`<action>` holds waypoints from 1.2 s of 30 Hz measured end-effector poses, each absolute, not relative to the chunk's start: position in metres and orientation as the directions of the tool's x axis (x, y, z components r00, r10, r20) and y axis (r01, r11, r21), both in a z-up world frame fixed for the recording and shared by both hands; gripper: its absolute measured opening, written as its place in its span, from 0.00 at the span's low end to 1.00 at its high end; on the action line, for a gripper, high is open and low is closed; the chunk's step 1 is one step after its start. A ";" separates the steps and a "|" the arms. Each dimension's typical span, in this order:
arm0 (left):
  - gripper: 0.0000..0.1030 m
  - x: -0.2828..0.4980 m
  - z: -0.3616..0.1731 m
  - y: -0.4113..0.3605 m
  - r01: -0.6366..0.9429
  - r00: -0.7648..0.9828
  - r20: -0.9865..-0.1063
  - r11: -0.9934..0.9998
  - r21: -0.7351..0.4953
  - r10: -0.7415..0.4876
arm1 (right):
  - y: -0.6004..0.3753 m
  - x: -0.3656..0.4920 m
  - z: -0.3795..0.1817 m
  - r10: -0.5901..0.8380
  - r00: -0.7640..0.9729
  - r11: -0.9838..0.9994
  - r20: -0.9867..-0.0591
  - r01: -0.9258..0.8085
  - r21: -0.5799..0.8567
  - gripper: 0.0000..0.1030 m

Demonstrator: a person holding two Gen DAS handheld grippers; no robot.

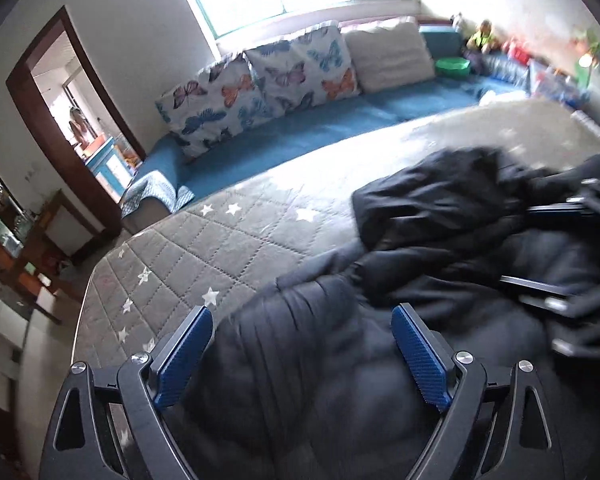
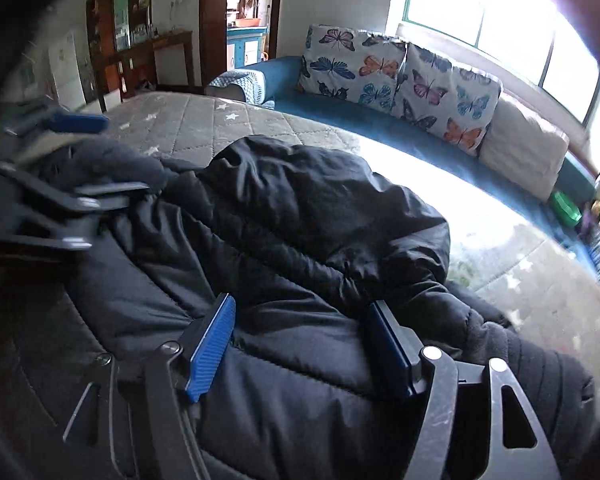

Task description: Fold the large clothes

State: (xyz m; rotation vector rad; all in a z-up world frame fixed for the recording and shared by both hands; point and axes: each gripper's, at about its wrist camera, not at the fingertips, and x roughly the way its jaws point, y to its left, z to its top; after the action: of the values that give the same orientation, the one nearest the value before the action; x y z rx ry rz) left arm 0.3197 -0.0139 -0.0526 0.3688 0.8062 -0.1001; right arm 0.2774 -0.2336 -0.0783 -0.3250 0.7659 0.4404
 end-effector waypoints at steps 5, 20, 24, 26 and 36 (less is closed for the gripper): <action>0.95 0.251 -0.031 -0.030 0.307 0.726 -0.686 0.916 0.257 -0.050 | -0.236 0.272 -0.073 0.253 0.624 0.875 -0.739 -0.474 -0.101 0.72; 0.84 0.199 -0.056 -0.011 0.332 0.665 -0.730 0.937 0.105 -0.154 | -0.230 0.201 -0.051 0.222 0.647 0.880 -0.729 -0.455 -0.137 0.73; 0.84 0.196 -0.066 -0.009 0.326 0.670 -0.728 0.939 0.112 -0.145 | -0.241 0.189 -0.055 0.241 0.637 0.891 -0.732 -0.444 -0.093 0.74; 0.85 0.196 -0.070 -0.009 0.323 0.669 -0.730 0.940 0.113 -0.142 | -0.248 0.178 -0.059 0.257 0.649 0.891 -0.716 -0.446 -0.084 0.75; 0.88 0.212 -0.080 -0.007 0.314 0.649 -0.748 0.945 0.093 -0.143 | -0.263 0.156 -0.073 0.258 0.675 0.909 -0.691 -0.413 -0.064 0.75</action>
State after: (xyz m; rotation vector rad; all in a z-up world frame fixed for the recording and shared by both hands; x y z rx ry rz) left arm 0.2119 -0.0071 -0.0802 0.2223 0.8265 -0.2621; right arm 0.1564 -0.2634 -0.0732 -0.2228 0.7397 0.3804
